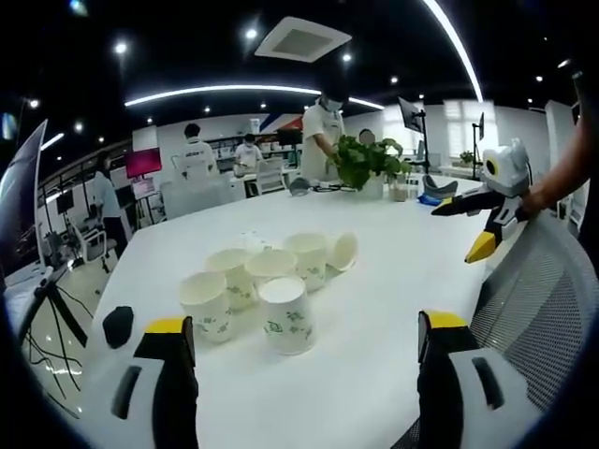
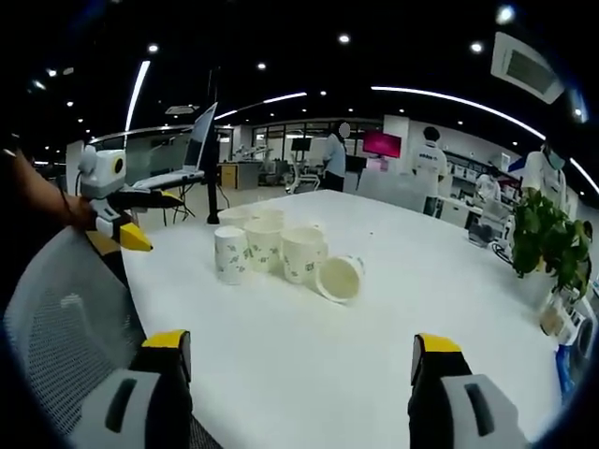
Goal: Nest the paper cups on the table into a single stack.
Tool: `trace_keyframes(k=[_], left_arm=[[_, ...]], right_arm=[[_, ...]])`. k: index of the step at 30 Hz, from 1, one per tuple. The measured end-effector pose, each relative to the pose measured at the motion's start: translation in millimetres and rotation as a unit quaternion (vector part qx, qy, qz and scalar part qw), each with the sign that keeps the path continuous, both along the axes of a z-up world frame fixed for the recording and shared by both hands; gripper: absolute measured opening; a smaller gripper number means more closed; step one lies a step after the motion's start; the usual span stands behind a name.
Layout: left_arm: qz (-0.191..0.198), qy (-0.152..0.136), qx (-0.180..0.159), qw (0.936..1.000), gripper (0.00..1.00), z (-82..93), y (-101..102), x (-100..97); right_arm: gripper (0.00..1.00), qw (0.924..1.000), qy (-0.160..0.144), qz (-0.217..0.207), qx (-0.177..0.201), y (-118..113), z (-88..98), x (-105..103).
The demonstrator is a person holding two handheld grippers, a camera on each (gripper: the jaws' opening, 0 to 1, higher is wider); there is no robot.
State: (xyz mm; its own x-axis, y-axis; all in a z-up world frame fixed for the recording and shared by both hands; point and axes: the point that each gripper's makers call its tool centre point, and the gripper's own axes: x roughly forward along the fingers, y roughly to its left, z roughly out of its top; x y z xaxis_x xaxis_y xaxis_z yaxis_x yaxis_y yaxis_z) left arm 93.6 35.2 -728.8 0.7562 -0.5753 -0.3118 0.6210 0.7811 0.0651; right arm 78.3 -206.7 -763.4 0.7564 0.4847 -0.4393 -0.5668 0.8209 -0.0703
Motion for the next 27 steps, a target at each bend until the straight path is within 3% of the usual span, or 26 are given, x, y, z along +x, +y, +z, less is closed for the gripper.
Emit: trace_keyframes(k=[19,27], left_arm=[[-0.004,0.018,-0.006,0.9998,0.93,1.4,2.3,6.8],[-0.014,0.017,0.005,0.9997,0.82,9.0,2.5,17.2]], right_arm=[[1.0,1.0,-0.003,0.001,0.001,0.5,0.9,0.1],[1.0,1.0,-0.005,-0.001,0.002,0.9,3.0,0.4]])
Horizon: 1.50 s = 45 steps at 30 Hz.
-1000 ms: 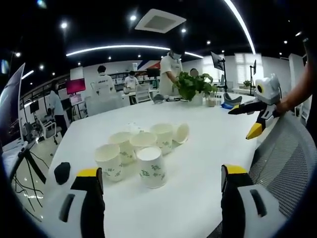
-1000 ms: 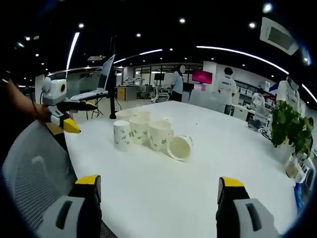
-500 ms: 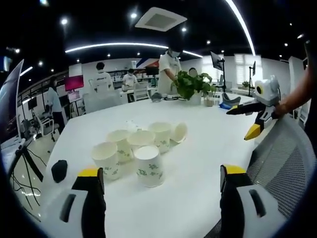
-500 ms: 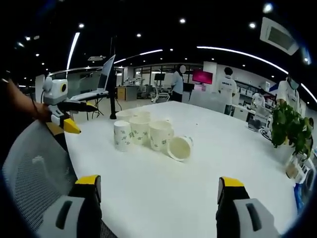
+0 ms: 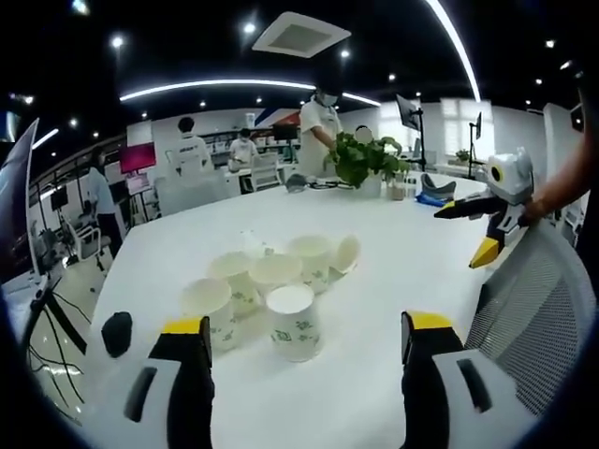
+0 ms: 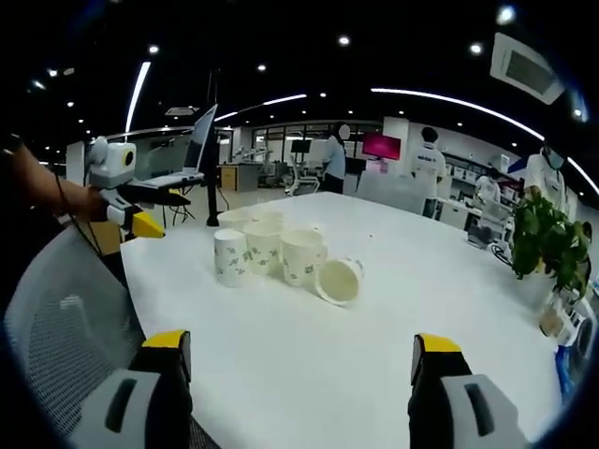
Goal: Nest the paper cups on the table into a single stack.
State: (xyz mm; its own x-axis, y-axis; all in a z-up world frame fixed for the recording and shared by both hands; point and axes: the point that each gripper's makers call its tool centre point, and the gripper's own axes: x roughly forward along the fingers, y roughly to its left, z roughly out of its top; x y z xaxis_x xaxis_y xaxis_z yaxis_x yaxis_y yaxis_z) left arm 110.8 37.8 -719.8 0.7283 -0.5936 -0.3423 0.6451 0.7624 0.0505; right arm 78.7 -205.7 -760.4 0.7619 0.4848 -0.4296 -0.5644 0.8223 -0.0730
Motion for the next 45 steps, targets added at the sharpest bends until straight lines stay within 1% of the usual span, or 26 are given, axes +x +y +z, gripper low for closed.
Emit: trace_keyframes(k=[3,11,14,19,23,26,28,30,32,34,36,39,40,42,44,45], left_arm=[[-0.006,-0.009,0.01,0.9999,0.8,2.6,-2.1,3.1],[-0.019,-0.012,0.034,0.9992,0.71,5.5,-1.4,15.6],[-0.02,-0.014,0.038,0.999,0.7,5.7,-0.1,21.5],[-0.012,-0.013,0.041,0.999,0.69,7.7,5.5,34.3],[-0.006,-0.012,0.045,0.9989,0.67,7.1,12.7,48.6],[-0.002,-0.006,0.047,0.9989,0.63,2.8,20.6,60.9],[0.0,-0.004,0.047,0.9989,0.61,1.4,17.9,62.9],[0.004,-0.003,0.049,0.9988,0.58,-1.7,25.2,72.8],[0.007,0.0,0.052,0.9986,0.54,-3.4,22.7,74.7],[0.01,0.002,0.055,0.9984,0.5,-5.8,28.0,82.6],[0.014,0.003,0.059,0.9981,0.48,-7.7,27.0,85.8],[0.017,0.011,0.065,0.9977,0.42,-14.6,31.6,94.0],[0.017,0.018,0.067,0.9974,0.4,-18.4,32.8,96.9],[0.019,0.022,0.074,0.9969,0.37,-20.0,32.1,98.5],[0.02,0.028,0.079,0.9963,0.33,-27.3,36.4,104.6],[0.02,0.03,0.081,0.996,0.31,-27.3,35.3,104.3]], right_arm=[[0.99,1.0,-0.001,-0.002,0.001,-1.3,-0.1,0.9],[0.98,1.0,0.001,-0.002,-0.001,-2.9,-2.1,1.1],[0.98,1.0,0.0,-0.002,0.0,-3.7,-2.4,1.5],[0.98,1.0,0.002,-0.003,-0.001,-3.2,-2.4,0.9],[0.98,1.0,0.002,-0.007,0.0,-4.3,-1.6,1.5],[0.97,1.0,0.001,-0.009,0.0,-5.1,-0.7,1.7],[0.97,0.9999,0.0,-0.01,0.0,-5.3,0.0,1.7],[0.97,0.9999,0.001,-0.011,-0.001,-5.5,0.2,1.6],[0.97,0.9999,0.0,-0.012,-0.001,-5.6,0.6,1.7],[0.97,0.9999,0.001,-0.013,-0.002,-5.3,1.0,1.3],[0.97,0.9999,0.001,-0.014,-0.002,-5.5,1.3,1.4],[0.96,0.9999,0.002,-0.015,-0.002,-5.8,1.4,1.3],[0.96,0.9999,0.002,-0.015,-0.003,-5.9,1.3,1.1],[0.96,0.9999,0.002,-0.015,-0.003,-5.8,1.3,1.0],[0.96,0.9999,0.003,-0.016,-0.004,-6.0,1.2,1.1],[0.96,0.9999,0.003,-0.016,-0.004,-6.1,0.9,1.1]])
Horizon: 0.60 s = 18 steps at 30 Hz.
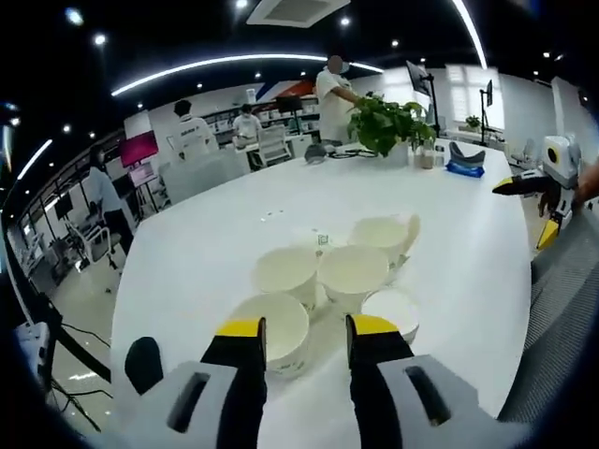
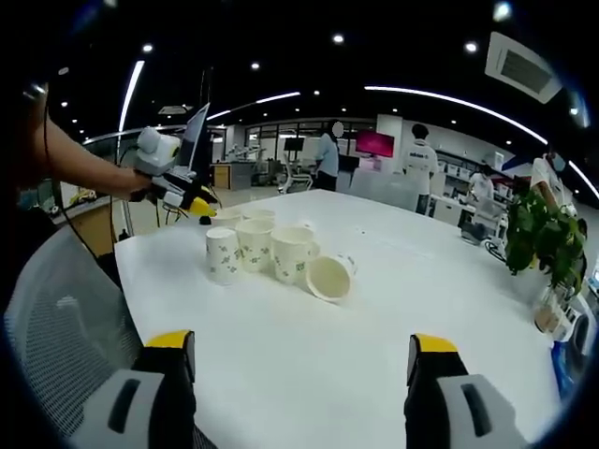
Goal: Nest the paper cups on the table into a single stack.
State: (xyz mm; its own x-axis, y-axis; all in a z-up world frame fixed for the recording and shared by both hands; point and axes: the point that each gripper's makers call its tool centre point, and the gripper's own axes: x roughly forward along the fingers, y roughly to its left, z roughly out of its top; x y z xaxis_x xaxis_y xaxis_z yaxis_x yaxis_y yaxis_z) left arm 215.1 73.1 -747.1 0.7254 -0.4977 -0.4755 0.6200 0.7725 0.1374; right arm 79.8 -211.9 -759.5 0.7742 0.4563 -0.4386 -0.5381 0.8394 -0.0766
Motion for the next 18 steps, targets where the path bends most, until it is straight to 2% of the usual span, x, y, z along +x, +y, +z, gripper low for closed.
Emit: trace_keyframes(k=[6,10,15,18], left_arm=[[0.003,0.012,0.024,0.9996,0.17,-12.2,5.7,9.7],[-0.004,0.017,0.036,0.9992,0.13,-15.5,2.4,11.1],[-0.032,0.028,0.059,0.9974,0.09,-23.5,-5.1,13.3],[-0.059,0.036,0.081,0.9943,0.11,-32.8,-8.5,12.6]], right_arm=[[0.95,1.0,0.002,0.0,-0.003,0.0,-0.9,-0.1],[0.95,1.0,0.002,-0.001,-0.003,-1.7,-2.1,0.7],[0.94,1.0,0.004,-0.001,-0.004,-2.3,-2.9,0.6],[0.94,1.0,0.004,0.0,-0.005,-2.4,-3.5,0.4]])
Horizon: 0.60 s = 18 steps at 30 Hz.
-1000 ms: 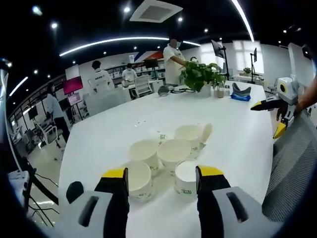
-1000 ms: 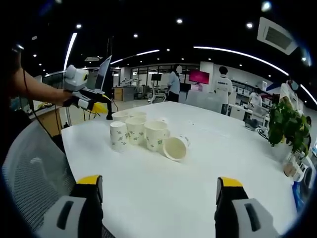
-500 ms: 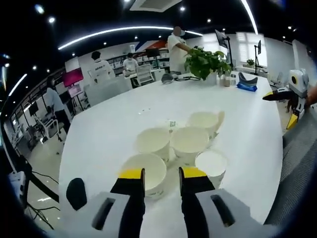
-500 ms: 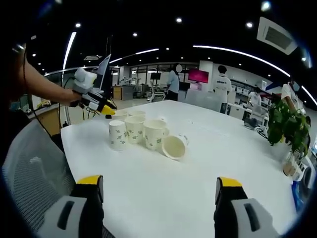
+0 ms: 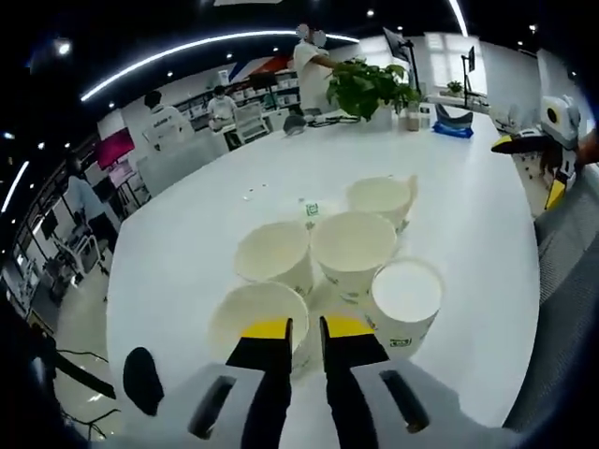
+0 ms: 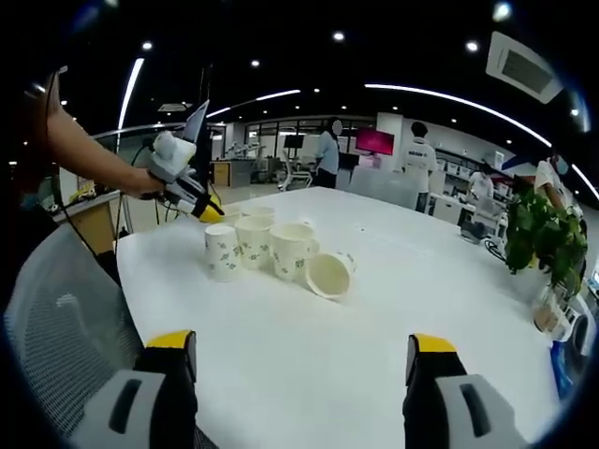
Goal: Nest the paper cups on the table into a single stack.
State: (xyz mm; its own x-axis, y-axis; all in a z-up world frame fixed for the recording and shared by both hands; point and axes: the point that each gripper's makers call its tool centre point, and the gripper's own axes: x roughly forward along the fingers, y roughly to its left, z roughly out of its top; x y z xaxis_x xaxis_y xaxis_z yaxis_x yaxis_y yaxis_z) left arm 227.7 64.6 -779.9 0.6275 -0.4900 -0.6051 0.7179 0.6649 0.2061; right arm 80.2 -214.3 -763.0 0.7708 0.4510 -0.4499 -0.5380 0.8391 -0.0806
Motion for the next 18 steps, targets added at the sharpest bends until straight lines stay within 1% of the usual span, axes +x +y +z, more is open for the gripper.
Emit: trace_keyframes(k=[1,4,8,13,18], left_arm=[[-0.004,0.0,0.004,1.0,0.11,-1.5,-0.5,0.3],[-0.011,0.002,0.011,0.9999,0.07,-4.7,-4.2,0.3],[-0.019,0.0,0.022,0.9996,0.02,-7.6,-4.3,1.4],[-0.019,-0.004,0.021,0.9996,0.01,-6.8,-2.1,4.3],[-0.016,-0.002,0.022,0.9996,0.0,-3.3,-0.5,-0.6]], right_arm=[[0.94,1.0,0.0,0.0,0.0,-0.3,0.0,0.0],[0.94,1.0,0.0,-0.002,0.0,-1.1,0.1,0.1],[0.94,1.0,-0.001,-0.004,-0.001,-1.0,1.0,0.0],[0.93,1.0,0.0,-0.003,-0.001,-1.6,0.1,0.3],[0.93,1.0,0.0,-0.001,-0.002,-0.3,0.2,-0.3]])
